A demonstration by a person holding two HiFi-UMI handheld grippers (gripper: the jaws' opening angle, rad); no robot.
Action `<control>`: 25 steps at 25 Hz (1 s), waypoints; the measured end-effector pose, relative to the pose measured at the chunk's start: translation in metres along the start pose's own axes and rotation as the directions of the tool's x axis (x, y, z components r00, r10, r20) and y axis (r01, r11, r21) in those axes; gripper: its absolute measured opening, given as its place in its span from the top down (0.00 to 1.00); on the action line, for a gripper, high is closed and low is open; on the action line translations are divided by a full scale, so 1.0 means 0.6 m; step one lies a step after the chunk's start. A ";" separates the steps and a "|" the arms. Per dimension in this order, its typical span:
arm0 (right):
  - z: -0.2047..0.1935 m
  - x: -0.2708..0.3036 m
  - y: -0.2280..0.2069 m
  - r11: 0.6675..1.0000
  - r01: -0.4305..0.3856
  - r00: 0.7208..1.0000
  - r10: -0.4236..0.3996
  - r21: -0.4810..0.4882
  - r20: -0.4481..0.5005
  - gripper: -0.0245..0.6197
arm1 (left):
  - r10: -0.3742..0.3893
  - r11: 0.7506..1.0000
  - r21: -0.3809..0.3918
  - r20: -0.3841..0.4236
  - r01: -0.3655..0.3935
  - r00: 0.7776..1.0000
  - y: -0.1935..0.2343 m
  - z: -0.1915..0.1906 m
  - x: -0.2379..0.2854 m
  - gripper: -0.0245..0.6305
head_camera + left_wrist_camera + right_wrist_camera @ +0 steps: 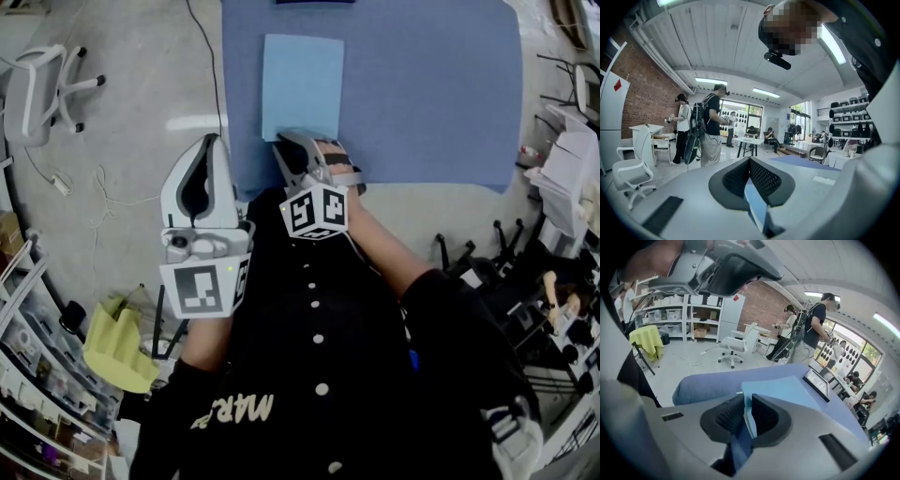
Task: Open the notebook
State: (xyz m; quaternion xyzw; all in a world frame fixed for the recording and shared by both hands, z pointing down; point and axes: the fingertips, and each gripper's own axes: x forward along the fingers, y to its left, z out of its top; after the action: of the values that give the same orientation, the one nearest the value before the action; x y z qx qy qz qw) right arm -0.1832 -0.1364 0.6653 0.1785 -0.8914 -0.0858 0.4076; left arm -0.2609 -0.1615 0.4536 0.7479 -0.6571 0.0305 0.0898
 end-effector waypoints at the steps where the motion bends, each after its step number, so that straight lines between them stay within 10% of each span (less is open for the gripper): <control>1: 0.003 -0.005 -0.003 1.000 0.014 1.000 -0.014 0.006 0.003 0.89 | -0.002 1.000 0.002 -0.001 0.002 1.000 -0.002 0.001 -0.001 0.96; 15: 0.029 -0.102 -0.059 0.950 0.131 0.978 -0.170 0.283 0.118 0.93 | -0.044 0.998 0.046 0.026 0.043 0.999 -0.039 0.044 -0.005 0.96; 25: -0.038 -0.217 -0.148 0.722 0.178 0.942 -0.321 0.668 0.096 0.94 | -0.135 0.988 0.085 0.039 0.131 0.990 -0.121 0.079 0.031 0.96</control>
State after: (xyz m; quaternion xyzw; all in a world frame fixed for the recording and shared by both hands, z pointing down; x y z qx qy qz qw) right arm -0.0652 -0.1677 0.5635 0.4179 -0.8697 0.1567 0.2107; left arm -0.1899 -0.1790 0.4034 0.7935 -0.6058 0.0349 0.0459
